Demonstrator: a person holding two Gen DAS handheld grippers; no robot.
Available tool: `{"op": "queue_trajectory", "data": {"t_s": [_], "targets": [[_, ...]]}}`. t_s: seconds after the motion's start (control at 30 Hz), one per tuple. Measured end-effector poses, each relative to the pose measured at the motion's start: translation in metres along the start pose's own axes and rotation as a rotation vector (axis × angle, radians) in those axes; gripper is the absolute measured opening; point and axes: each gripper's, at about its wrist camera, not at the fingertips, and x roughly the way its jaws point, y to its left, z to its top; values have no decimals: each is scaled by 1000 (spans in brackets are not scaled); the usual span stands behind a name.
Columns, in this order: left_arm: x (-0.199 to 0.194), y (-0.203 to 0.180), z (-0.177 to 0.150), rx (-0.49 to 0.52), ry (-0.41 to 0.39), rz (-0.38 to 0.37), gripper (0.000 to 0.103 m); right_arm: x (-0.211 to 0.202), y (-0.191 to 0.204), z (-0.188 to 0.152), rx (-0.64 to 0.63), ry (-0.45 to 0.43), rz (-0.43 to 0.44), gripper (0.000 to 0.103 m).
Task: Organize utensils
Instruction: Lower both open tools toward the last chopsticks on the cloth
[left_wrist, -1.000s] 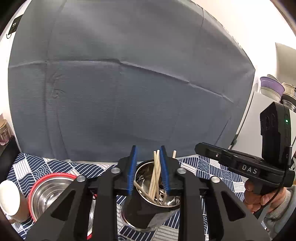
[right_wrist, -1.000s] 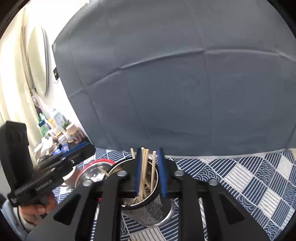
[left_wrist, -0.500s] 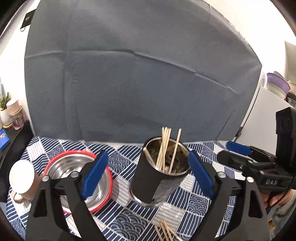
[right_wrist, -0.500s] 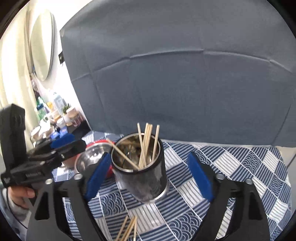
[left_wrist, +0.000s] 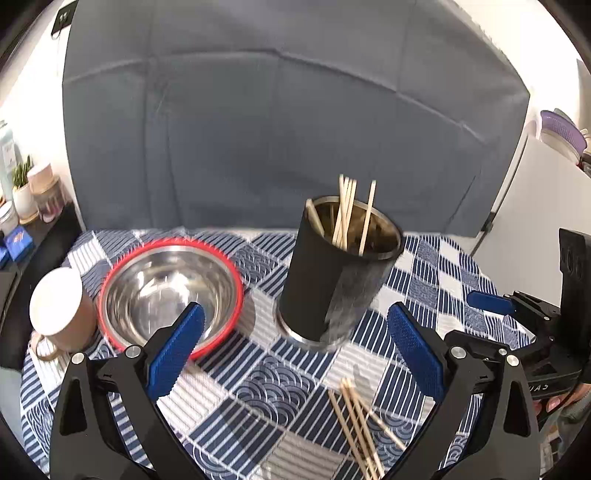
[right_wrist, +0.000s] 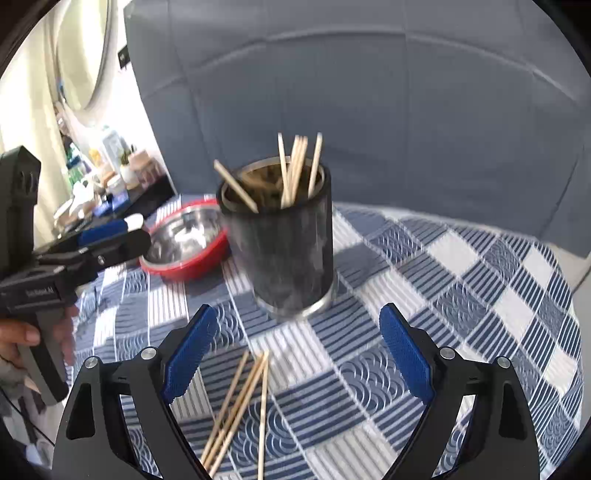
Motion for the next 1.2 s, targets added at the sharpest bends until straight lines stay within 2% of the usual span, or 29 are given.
{"op": "queue_trajectory", "data": {"t_s": [0.37, 0.73, 1.0, 1.2], "targets": [[17, 9, -46, -37, 152, 10, 97, 23, 2, -49, 15, 139, -26, 86], [46, 3, -87, -43, 318, 5, 97, 45, 1, -78, 40, 234, -47, 86], [65, -9, -104, -44, 402, 14, 97, 59, 13, -101, -15, 303, -72, 86], [75, -11, -105, -68, 432, 24, 97, 62, 13, -113, -23, 332, -91, 86]]}}
